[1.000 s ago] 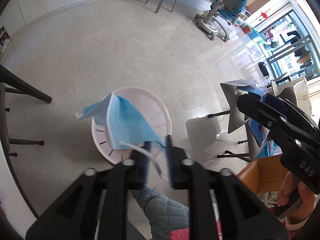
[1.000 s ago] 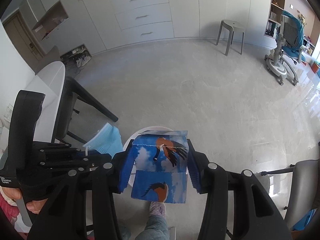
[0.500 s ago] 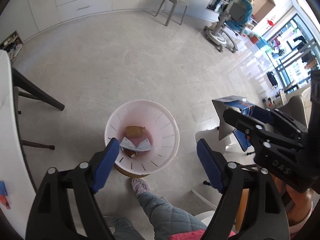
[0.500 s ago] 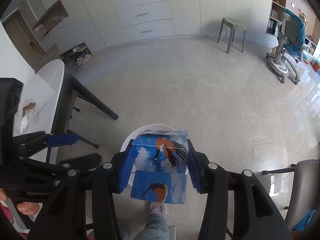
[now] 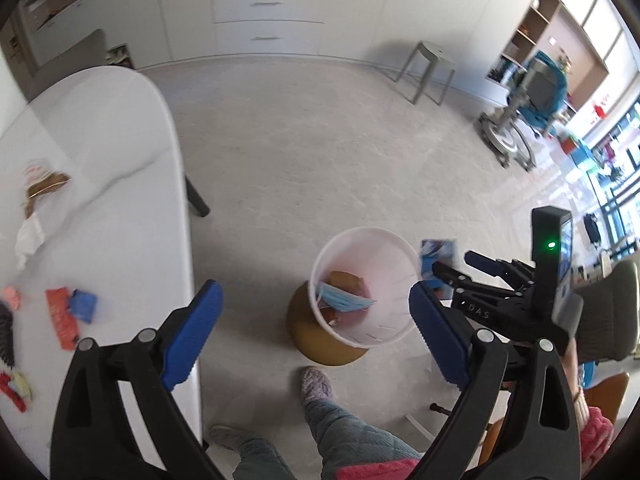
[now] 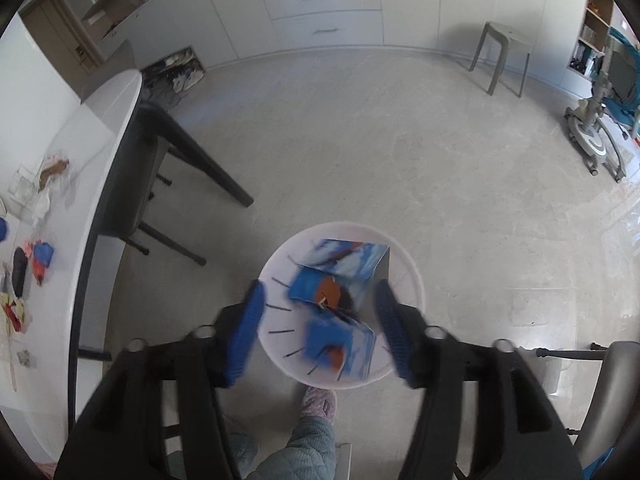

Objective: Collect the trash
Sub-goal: 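Open the left tool to drop the mask while the right tool drops the tissue box into the bin, then move both open tools back over the table, then grasp the clear plastic container with the left tool, then grasp the blue-yellow cloth with the right tool while the left tool holds the container, then carry the container and cloth with both tools over the pink bin, then open the left tool to drop the container while the right tool drops the cloth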

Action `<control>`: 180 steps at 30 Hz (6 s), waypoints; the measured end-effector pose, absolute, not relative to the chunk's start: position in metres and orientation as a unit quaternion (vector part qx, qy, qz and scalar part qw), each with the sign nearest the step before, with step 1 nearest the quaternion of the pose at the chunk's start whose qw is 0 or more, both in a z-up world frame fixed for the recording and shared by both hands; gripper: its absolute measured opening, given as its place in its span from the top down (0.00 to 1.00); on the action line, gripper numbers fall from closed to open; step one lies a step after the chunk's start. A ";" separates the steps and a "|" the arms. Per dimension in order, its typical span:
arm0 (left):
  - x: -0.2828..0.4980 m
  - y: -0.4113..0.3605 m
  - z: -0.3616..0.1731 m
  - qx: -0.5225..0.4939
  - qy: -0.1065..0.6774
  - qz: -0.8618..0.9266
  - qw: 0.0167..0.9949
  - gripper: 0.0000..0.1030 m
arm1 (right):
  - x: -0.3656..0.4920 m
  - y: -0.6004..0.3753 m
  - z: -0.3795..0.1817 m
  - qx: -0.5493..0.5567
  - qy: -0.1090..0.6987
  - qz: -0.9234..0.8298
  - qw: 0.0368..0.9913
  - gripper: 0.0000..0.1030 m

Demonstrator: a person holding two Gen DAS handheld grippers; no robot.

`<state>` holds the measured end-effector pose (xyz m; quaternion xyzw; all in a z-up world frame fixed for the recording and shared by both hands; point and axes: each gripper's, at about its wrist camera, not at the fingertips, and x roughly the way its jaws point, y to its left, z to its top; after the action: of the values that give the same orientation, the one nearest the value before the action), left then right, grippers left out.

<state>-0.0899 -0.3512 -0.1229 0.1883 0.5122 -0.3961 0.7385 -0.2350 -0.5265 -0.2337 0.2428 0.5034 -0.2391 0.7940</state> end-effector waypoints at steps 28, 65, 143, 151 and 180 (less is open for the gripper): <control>-0.045 -0.018 -0.104 0.068 0.484 -0.115 0.865 0.08 | -0.073 -0.282 -0.100 0.095 0.434 -0.025 0.896 0.02; 0.010 0.147 -0.195 0.197 0.357 -0.245 0.879 0.30 | 0.014 -0.062 -0.153 0.062 0.536 0.020 0.842 0.02; -0.109 -0.406 -0.141 0.211 0.494 -0.484 0.690 0.42 | -0.234 -0.524 -0.129 0.154 0.480 -0.217 0.836 0.65; -0.138 -0.470 -0.182 0.256 0.527 -0.494 0.643 0.42 | -0.263 -0.566 -0.150 0.190 0.478 -0.236 0.824 0.65; -0.114 -0.427 -0.152 0.250 0.504 -0.438 0.701 0.08 | -0.224 -0.555 -0.204 0.206 0.525 -0.186 0.805 0.30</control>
<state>-0.1139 -0.4267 -0.1517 0.2498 0.5042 -0.4384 0.7009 -0.2237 -0.5549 -0.2038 0.2056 0.5252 -0.1860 0.8045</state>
